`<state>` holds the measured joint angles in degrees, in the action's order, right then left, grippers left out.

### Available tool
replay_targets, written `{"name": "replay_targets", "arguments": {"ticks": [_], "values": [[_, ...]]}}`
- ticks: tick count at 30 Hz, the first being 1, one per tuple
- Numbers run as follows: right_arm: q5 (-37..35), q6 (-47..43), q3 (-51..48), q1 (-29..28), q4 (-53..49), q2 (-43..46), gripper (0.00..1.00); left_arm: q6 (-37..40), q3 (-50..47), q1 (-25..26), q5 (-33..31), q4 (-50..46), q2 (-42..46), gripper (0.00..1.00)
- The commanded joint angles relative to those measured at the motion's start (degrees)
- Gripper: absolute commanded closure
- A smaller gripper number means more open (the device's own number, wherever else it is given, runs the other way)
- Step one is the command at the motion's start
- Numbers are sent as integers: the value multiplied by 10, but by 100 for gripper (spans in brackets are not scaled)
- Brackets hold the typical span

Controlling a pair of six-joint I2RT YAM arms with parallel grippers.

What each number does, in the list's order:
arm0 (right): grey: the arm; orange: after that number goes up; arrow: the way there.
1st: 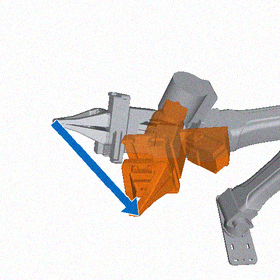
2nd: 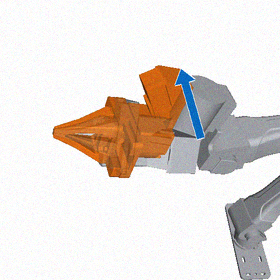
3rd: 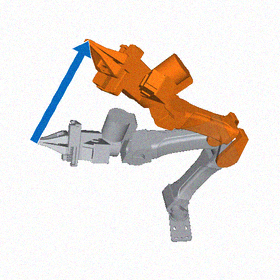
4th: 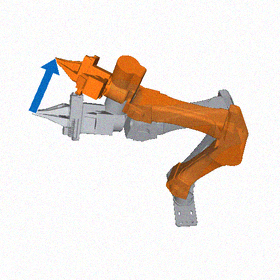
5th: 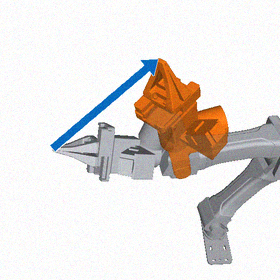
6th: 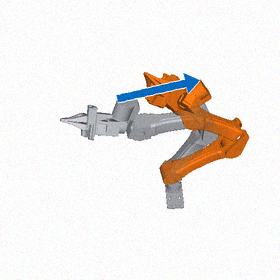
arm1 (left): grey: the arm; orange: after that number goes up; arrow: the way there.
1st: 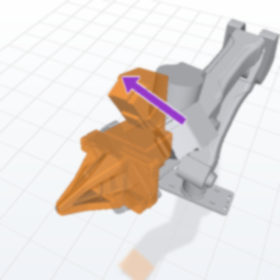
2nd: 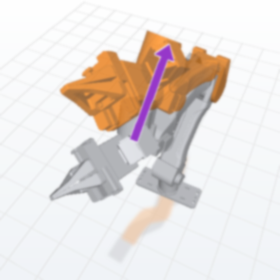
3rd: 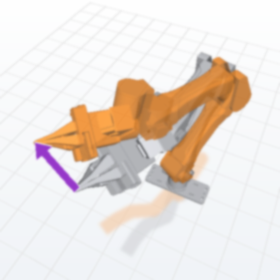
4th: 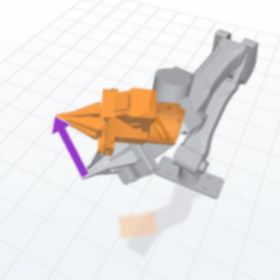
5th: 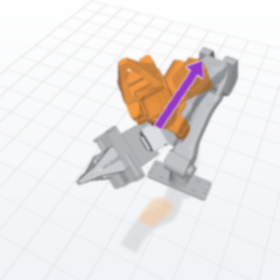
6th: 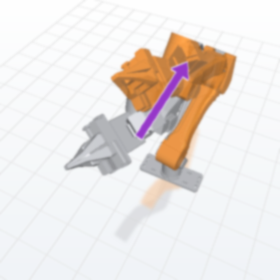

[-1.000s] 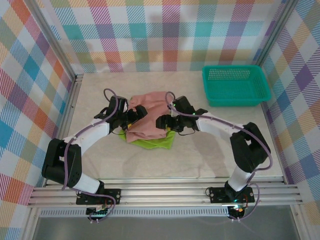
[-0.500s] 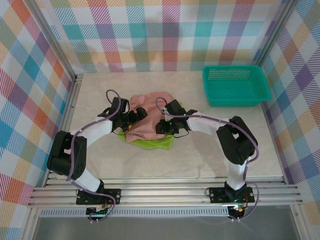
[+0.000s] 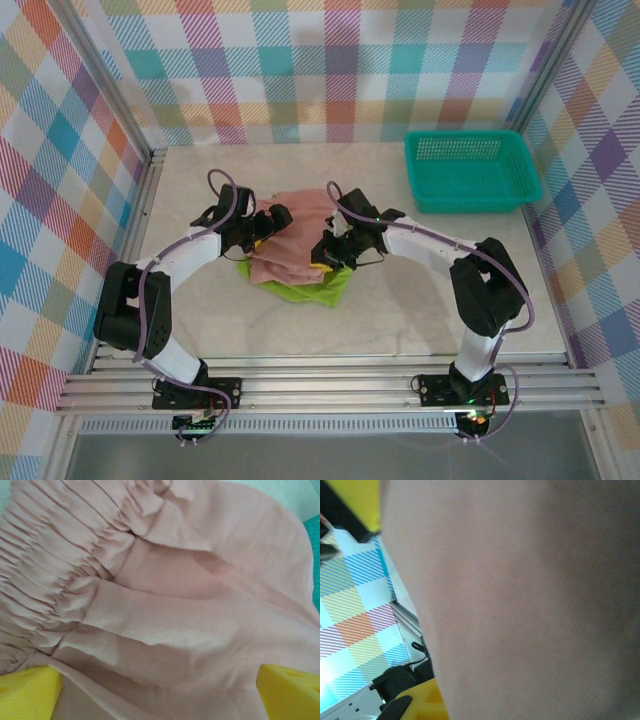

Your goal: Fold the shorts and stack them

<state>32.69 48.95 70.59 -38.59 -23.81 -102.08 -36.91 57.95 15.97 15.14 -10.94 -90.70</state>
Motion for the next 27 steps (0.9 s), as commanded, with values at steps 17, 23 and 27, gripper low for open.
{"name": "replay_targets", "arguments": {"ticks": [17,23,27], "values": [[-141,-98,-64,12,-77,145,12,31,75,-4,12,-77,47,0],[-172,-82,-46,74,-93,142,1,24,75,-4,10,-67,78,0],[-192,-83,-14,87,-77,77,1,29,70,-4,2,-78,96,0]]}}
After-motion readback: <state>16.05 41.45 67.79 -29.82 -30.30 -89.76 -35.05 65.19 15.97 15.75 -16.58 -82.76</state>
